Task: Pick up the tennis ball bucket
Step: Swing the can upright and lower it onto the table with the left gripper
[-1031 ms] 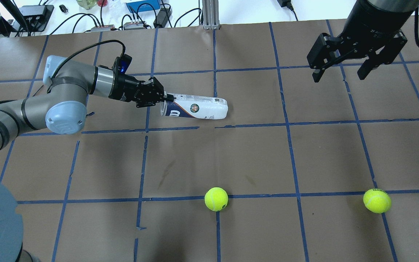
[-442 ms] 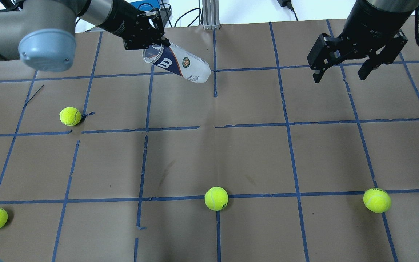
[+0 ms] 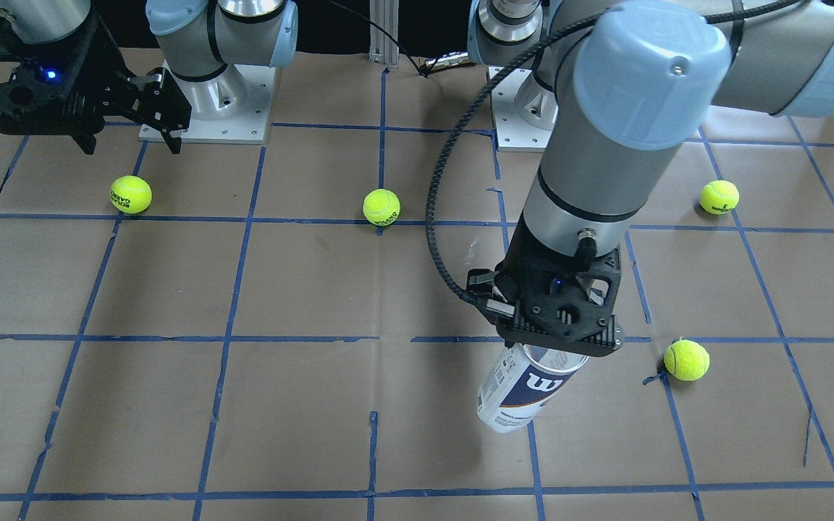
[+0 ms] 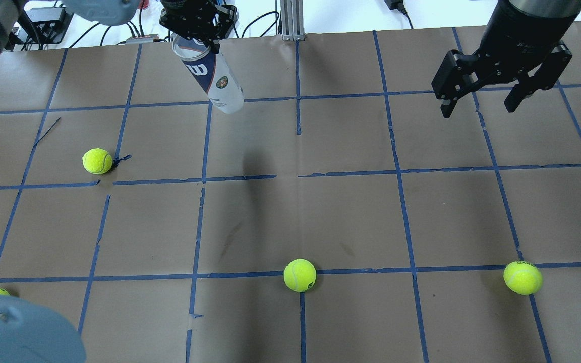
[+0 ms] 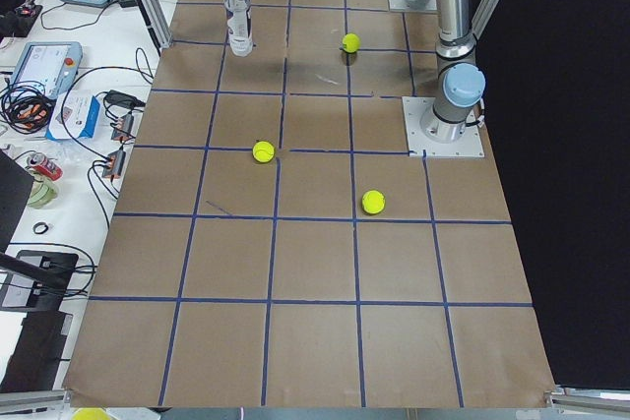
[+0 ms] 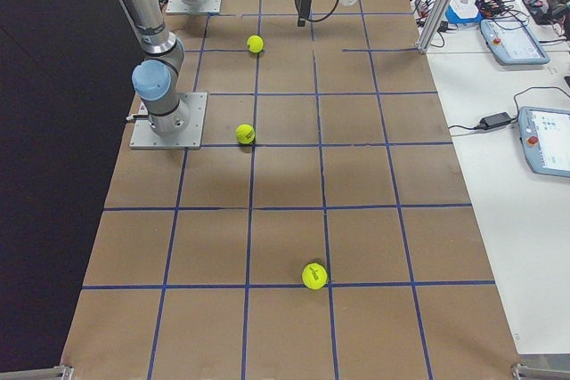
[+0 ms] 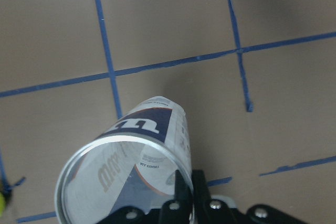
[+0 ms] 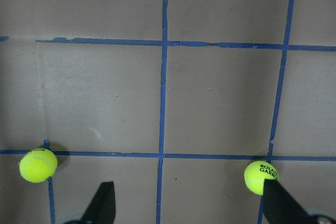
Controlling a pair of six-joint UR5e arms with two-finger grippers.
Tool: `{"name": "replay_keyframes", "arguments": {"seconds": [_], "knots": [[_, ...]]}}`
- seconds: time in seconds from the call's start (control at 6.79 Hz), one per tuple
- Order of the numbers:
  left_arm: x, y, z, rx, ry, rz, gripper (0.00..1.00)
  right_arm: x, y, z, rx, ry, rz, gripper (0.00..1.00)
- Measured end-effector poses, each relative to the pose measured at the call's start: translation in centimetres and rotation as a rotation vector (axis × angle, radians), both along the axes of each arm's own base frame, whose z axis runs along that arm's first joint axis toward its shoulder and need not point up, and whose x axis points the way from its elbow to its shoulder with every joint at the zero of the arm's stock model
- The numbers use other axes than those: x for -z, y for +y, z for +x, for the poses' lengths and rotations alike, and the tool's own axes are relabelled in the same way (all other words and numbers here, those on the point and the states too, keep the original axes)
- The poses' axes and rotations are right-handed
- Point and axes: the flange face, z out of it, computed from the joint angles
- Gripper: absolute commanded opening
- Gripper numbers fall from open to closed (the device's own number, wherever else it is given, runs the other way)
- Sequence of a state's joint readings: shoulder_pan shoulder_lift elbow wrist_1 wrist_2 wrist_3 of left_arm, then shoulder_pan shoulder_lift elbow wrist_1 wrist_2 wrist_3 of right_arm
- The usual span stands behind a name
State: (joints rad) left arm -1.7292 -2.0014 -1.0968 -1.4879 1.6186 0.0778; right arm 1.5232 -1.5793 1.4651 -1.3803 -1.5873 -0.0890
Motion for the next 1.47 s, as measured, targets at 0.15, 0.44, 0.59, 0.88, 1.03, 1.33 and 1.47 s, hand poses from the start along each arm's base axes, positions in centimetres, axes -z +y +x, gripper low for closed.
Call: {"name": "replay_keyframes", "arguments": {"seconds": [0.15,0.44,0.59,0.88,1.03,1.33,1.47], "knots": [[0.3,0.1,-1.9,0.067,-0.091,0.003,0.00,0.0,0.0,0.0,0.000,0.002,0.001,1.00],[2.2,0.1,-5.0,0.121,-0.156,0.012,0.00,0.1,0.0,0.0,-0.002,0.003,0.003,1.00],[4.0,-0.3,-6.1,0.135,-0.163,0.024,0.00,0.2,-0.1,0.0,-0.003,0.003,0.004,1.00],[7.7,-1.5,-7.6,0.147,-0.156,0.048,0.00,0.3,-0.1,-0.1,-0.002,0.000,0.005,1.00],[8.9,-1.7,-8.0,0.149,-0.144,0.063,0.00,0.3,-0.1,-0.1,-0.001,-0.001,0.006,1.00],[10.8,-1.5,-8.1,0.156,-0.138,0.095,0.12,0.2,-0.2,-0.1,-0.001,0.000,0.004,1.00],[11.2,-1.4,-8.1,0.155,-0.138,0.101,0.55,0.2,-0.2,-0.1,-0.005,0.001,0.004,1.00]]}}
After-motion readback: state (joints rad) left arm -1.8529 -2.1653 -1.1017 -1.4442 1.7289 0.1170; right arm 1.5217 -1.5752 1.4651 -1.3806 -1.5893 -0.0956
